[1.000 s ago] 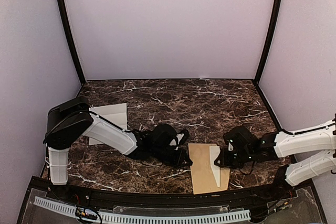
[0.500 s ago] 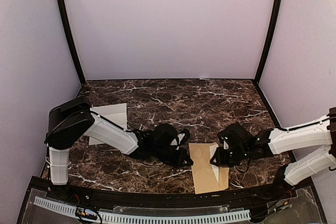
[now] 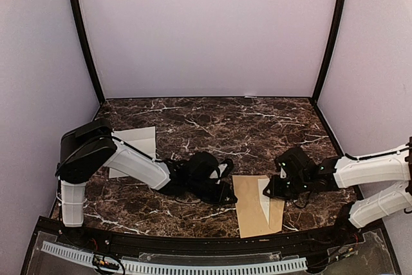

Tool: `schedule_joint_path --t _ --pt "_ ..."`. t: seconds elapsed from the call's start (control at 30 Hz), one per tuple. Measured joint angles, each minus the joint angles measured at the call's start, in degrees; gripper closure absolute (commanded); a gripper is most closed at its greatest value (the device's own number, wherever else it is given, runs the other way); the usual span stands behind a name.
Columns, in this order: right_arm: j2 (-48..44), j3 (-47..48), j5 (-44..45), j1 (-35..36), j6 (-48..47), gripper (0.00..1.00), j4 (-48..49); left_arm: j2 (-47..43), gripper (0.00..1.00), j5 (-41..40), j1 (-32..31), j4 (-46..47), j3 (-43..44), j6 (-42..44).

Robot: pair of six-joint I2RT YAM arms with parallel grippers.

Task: Place the letter into the envelope and seal it
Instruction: Place the letter in the envelope.

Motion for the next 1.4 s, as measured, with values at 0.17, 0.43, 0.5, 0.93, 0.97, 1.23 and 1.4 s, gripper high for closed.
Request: schedule_joint_path --t 0.17,0.43,0.5,0.93,0.97,1.23,1.4 --pt "0.5 -0.6 -1.5 -1.2 -0.7 0.82 1.9 0.0 0.97 0.0 0.0 0.0 0.0 0.0" --pt "0.9 -2.3 -3.7 -2.4 -1.6 1.00 5.2 0.0 0.98 0.0 0.2 0.0 0.0 0.1" --pt "1.0 -2.5 -4.5 -2.6 -1.9 1.00 6.0 0.1 0.98 0.0 0.3 0.0 0.0 0.2" --pt "3.9 -2.8 -10.7 -4.3 -3.7 1.00 10.3 0.1 0.98 2.0 1.3 -0.5 0.0 2.1" --pt "4.2 -2.8 -10.8 -4.3 -3.8 1.00 10.5 0.1 0.97 2.2 1.4 -0.6 0.0 2.2" --pt "2.8 0.0 -9.9 -4.1 -5.3 0.62 4.7 0.1 0.76 1.9 1.7 -1.2 0.9 2.8" --pt "-0.5 3.3 -6.8 -4.1 -6.6 0.53 -1.6 0.0 0.68 1.1 1.9 -1.4 1.6 3.1"
